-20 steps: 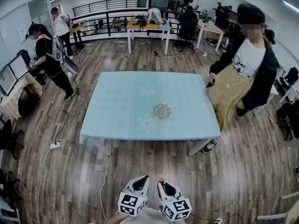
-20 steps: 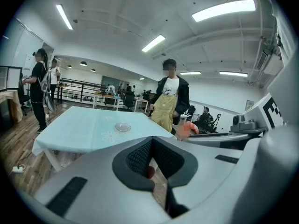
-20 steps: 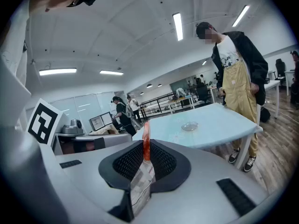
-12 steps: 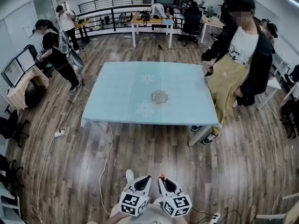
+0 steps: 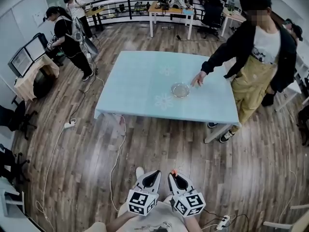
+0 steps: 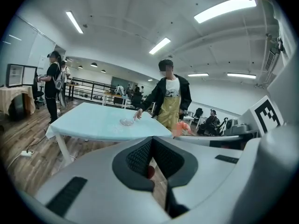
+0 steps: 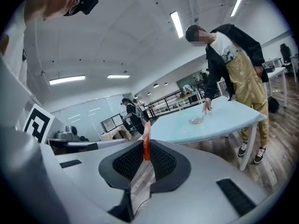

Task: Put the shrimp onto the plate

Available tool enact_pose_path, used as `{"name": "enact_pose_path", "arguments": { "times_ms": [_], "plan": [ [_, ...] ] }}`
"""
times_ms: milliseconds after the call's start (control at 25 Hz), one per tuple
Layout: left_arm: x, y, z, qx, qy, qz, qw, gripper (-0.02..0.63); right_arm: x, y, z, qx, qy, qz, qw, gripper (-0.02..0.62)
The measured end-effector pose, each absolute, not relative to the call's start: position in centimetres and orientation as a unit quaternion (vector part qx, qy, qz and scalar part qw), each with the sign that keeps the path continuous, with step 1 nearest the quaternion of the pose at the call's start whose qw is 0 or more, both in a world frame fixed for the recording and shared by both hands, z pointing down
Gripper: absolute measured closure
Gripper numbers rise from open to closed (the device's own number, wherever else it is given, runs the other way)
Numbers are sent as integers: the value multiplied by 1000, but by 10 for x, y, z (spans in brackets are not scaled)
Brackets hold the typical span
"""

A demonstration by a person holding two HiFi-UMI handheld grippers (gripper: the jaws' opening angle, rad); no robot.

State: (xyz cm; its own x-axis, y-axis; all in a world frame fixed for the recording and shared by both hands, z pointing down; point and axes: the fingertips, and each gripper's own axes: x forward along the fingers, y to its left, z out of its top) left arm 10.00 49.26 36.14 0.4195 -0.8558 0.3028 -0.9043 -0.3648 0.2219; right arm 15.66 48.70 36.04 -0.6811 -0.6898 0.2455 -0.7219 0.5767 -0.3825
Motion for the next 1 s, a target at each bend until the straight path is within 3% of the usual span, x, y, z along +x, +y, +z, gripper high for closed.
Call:
{"name": "enact_pose_path", "arguments": {
  "times_ms": [240,560,1000],
  "plan": [
    [35,443,359,825,-528,54,193,598,100,436,364,412,-876,246,59,534],
    [-46,372,346,847,-498,45,179,598,30,367,346,457,-858,231,43,534],
    [-87,312,349,860,-472,59,185,598,-12,307,348,475,-845,242,37,534]
  ]
}}
